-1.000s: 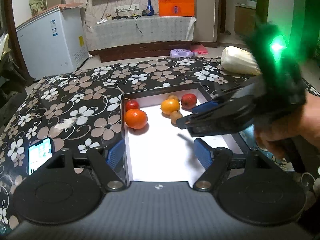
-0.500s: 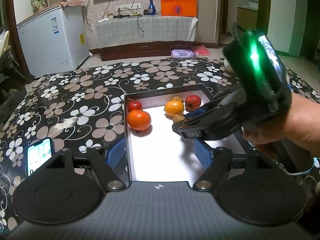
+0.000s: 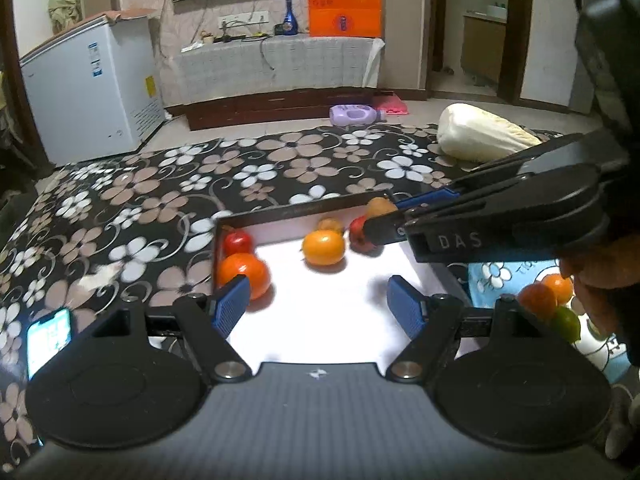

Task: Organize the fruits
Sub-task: 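Grasp a brown round fruit in the tray with the right gripper, then grasp a large orange with the left gripper while the right gripper holds the brown fruit, then lift the orange and brown fruit out of the tray with both grippers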

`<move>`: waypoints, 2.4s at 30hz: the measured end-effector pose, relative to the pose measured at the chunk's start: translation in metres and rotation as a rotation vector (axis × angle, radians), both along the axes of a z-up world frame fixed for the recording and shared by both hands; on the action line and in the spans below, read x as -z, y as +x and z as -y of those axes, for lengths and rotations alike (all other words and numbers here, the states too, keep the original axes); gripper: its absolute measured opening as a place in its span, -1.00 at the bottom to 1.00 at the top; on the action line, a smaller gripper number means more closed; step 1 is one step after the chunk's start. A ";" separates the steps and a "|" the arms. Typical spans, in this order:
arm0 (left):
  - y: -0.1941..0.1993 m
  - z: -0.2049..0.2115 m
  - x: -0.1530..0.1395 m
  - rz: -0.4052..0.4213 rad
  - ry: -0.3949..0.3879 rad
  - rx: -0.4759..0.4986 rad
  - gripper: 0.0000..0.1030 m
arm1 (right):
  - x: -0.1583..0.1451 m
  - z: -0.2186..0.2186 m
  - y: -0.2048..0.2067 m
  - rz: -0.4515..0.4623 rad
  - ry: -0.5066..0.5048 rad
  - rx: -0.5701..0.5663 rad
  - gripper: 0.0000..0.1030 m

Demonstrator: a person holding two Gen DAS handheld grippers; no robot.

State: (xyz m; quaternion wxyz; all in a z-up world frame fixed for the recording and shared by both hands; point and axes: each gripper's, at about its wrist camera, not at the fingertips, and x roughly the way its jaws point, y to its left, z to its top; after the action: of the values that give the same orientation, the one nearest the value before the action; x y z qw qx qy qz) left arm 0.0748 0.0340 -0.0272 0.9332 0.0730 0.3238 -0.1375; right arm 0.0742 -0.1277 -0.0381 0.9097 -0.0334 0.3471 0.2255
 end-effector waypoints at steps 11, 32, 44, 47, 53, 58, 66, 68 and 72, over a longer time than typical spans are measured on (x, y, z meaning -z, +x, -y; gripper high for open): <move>0.065 0.006 0.017 -0.046 -0.009 -0.033 0.31 | -0.010 0.024 -0.005 0.020 0.041 0.023 -0.51; 0.098 0.029 0.052 -0.110 0.055 -0.021 -0.12 | -0.004 0.026 0.000 -0.003 0.042 0.032 -0.52; 0.085 0.020 0.047 -0.102 0.062 -0.059 -0.14 | -0.001 0.020 -0.007 -0.002 0.042 0.039 -0.52; 0.077 0.014 0.043 -0.114 0.062 -0.070 -0.14 | -0.002 0.019 -0.013 0.001 0.049 0.041 -0.52; 0.051 0.011 0.029 -0.098 0.066 -0.079 -0.14 | -0.009 0.017 -0.029 0.022 0.064 0.042 -0.52; 0.033 0.008 0.023 -0.097 0.067 -0.097 -0.14 | -0.010 0.016 -0.040 0.027 0.064 0.045 -0.52; 0.009 0.005 0.019 -0.116 0.053 -0.124 -0.14 | -0.010 0.018 -0.057 0.020 0.075 0.047 -0.52; -0.001 0.008 0.018 -0.116 0.052 -0.121 -0.14 | -0.010 0.016 -0.062 0.021 0.077 0.043 -0.52; -0.021 0.013 0.020 -0.114 0.073 -0.116 -0.14 | -0.010 0.013 -0.073 0.021 0.077 0.029 -0.52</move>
State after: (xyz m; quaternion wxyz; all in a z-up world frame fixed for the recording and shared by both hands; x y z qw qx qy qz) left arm 0.0535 0.0212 -0.0469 0.9164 0.0802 0.3848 -0.0754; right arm 0.0015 -0.1408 -0.0283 0.9171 0.0044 0.3289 0.2253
